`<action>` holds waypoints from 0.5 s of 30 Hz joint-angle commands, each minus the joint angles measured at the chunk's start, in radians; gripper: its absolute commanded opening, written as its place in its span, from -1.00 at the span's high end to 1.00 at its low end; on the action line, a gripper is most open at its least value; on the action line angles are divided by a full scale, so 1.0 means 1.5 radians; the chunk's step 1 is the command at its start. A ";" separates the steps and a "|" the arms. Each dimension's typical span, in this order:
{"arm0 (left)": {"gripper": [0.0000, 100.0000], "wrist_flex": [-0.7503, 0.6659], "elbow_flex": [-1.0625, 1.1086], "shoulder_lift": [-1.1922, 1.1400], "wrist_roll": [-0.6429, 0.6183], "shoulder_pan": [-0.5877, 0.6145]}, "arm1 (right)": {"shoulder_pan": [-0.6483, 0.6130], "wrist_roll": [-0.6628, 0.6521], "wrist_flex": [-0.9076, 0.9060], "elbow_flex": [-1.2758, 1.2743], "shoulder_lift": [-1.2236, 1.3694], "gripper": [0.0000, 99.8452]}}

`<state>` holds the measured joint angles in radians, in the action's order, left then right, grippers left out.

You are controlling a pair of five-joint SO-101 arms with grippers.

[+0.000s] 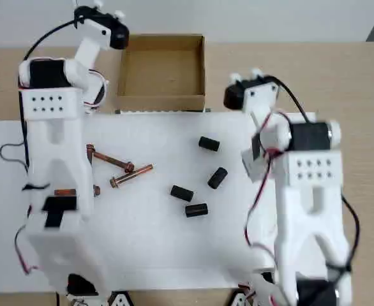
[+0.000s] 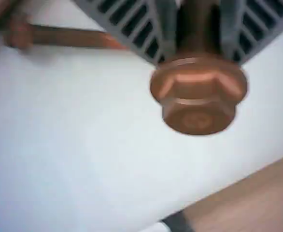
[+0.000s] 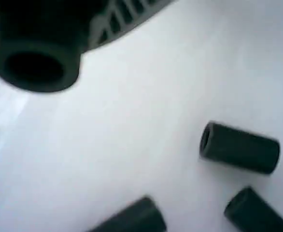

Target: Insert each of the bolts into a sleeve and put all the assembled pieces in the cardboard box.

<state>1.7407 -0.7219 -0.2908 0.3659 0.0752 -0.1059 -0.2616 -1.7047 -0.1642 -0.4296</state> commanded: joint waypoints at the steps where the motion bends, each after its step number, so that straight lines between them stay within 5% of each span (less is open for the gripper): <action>1: 0.99 0.008 0.120 0.162 -0.035 -0.041 | 0.001 0.035 -0.004 -0.066 -0.119 0.99; 6: 0.99 -0.004 0.298 0.306 -0.042 -0.088 | 0.001 0.038 0.023 -0.153 -0.257 0.99; 15: 0.99 -0.149 0.603 0.502 -0.211 -0.102 | -0.005 0.161 0.202 -0.349 -0.479 0.99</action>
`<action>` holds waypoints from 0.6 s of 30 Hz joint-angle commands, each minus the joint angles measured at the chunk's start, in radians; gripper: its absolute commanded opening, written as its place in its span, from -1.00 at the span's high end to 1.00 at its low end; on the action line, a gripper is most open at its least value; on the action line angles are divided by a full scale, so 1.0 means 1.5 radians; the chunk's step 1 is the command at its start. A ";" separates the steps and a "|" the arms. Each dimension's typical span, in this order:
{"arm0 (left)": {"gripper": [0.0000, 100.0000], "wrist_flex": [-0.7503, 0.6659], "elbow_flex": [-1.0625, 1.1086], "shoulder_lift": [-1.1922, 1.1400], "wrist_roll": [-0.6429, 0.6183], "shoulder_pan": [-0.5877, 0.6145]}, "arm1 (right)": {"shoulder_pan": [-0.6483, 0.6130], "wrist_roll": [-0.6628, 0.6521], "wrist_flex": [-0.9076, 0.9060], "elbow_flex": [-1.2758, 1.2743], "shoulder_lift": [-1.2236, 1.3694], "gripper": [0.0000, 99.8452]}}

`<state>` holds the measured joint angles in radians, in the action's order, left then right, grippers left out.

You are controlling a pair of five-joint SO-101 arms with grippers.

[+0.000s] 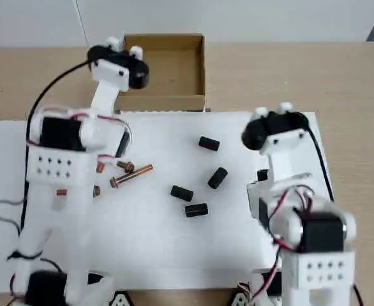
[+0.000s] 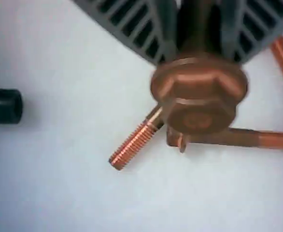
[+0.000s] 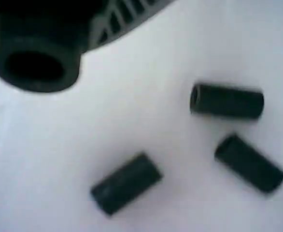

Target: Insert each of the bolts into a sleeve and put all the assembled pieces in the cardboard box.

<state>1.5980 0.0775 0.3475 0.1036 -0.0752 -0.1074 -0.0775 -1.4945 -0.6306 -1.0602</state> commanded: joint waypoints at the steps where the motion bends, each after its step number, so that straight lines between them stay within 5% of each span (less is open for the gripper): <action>1: 0.99 -0.076 0.105 0.099 -0.046 -0.002 | -0.004 0.051 0.081 -0.061 -0.078 0.99; 10: 0.99 -0.305 0.396 0.315 -0.108 -0.006 | -0.054 0.167 0.188 -0.225 -0.187 0.99; 18: 0.99 -0.405 0.528 0.519 -0.237 -0.006 | -0.152 0.186 0.334 -0.352 -0.279 0.99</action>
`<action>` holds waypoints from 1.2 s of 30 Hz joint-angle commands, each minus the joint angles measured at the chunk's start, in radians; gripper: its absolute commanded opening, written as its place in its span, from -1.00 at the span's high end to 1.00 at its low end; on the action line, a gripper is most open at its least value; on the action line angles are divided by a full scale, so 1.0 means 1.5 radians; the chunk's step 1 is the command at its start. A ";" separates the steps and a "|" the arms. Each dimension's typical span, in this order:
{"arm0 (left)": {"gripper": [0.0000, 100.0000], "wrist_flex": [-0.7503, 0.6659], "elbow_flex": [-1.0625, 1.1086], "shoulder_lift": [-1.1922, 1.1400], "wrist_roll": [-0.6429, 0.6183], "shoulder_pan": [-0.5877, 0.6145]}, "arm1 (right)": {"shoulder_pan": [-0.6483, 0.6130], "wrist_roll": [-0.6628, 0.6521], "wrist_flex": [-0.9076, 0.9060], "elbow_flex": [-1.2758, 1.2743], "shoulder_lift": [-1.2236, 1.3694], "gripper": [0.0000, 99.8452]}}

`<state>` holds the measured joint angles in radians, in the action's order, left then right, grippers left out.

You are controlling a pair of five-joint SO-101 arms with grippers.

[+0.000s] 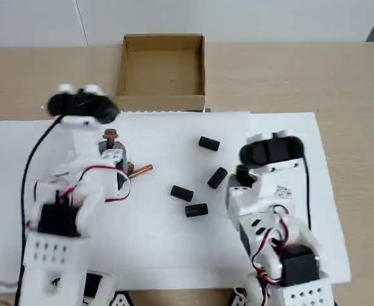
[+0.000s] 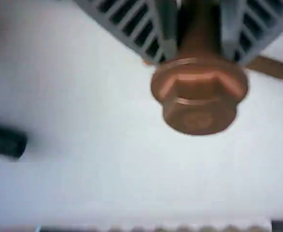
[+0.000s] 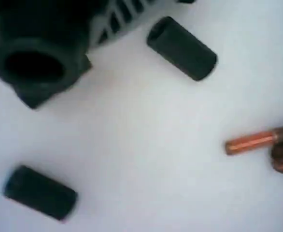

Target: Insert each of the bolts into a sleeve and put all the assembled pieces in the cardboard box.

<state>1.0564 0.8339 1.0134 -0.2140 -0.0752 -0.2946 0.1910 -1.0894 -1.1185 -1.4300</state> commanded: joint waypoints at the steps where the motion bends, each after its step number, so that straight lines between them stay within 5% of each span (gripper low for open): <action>1: 0.99 -0.053 0.041 0.098 -0.030 -0.006 | -0.038 0.004 0.085 -0.045 -0.043 0.99; 9: 0.99 -0.137 0.176 0.314 -0.040 -0.078 | -0.167 0.002 0.147 -0.158 -0.123 0.99; 18: 0.99 -0.141 0.303 0.537 -0.265 -0.166 | -0.244 -0.109 0.197 -0.265 -0.248 0.99; 24: 0.99 -0.149 0.307 0.535 -0.341 -0.177 | -0.291 -0.137 0.201 -0.281 -0.254 0.99; 36: 0.99 -0.190 0.337 0.534 -0.343 -0.178 | -0.332 -0.195 0.209 -0.276 -0.254 0.99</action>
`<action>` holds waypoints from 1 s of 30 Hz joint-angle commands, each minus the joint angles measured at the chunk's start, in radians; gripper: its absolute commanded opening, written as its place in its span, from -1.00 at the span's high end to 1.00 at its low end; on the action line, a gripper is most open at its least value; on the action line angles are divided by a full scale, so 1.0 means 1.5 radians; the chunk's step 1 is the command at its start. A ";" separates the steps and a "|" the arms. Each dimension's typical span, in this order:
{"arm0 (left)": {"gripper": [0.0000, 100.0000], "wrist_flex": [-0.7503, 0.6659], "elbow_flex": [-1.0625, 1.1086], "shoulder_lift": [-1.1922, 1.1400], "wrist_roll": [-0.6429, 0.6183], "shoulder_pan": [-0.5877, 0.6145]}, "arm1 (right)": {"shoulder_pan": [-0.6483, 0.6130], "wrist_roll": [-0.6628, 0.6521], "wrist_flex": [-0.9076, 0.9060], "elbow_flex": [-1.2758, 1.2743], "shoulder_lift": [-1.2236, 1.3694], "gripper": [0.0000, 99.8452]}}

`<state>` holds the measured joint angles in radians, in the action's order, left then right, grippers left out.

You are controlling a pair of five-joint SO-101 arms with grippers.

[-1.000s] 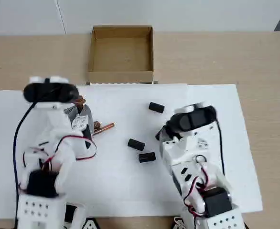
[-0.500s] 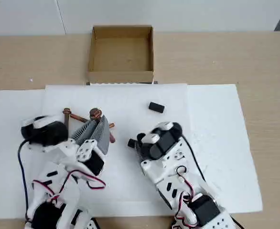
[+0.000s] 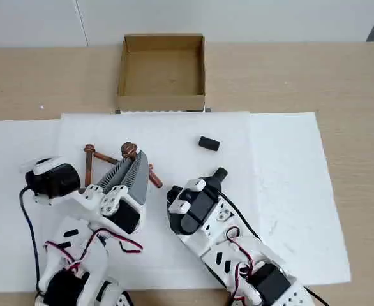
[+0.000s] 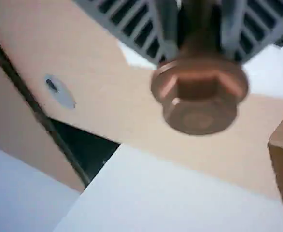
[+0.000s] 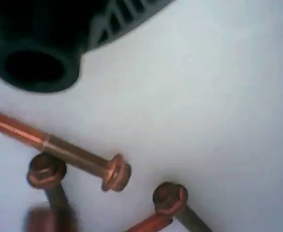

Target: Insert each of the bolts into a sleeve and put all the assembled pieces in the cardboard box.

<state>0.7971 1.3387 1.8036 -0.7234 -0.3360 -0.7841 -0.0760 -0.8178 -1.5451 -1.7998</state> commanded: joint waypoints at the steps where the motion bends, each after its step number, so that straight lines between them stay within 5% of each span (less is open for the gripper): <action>1: 0.99 -0.016 0.005 0.007 -0.003 -0.005 | -0.006 -0.021 0.039 0.008 -0.008 0.99; 20: 0.99 -0.012 0.061 0.006 0.000 -0.059 | -0.005 -0.044 0.066 0.008 -0.008 0.99; 30: 0.99 0.074 0.029 0.008 0.058 -0.139 | -0.001 -0.044 0.066 0.008 -0.008 0.99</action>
<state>0.8784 1.4277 1.8067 -0.6483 -0.5155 -0.7810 -0.1343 -0.7472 -1.5482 -1.7983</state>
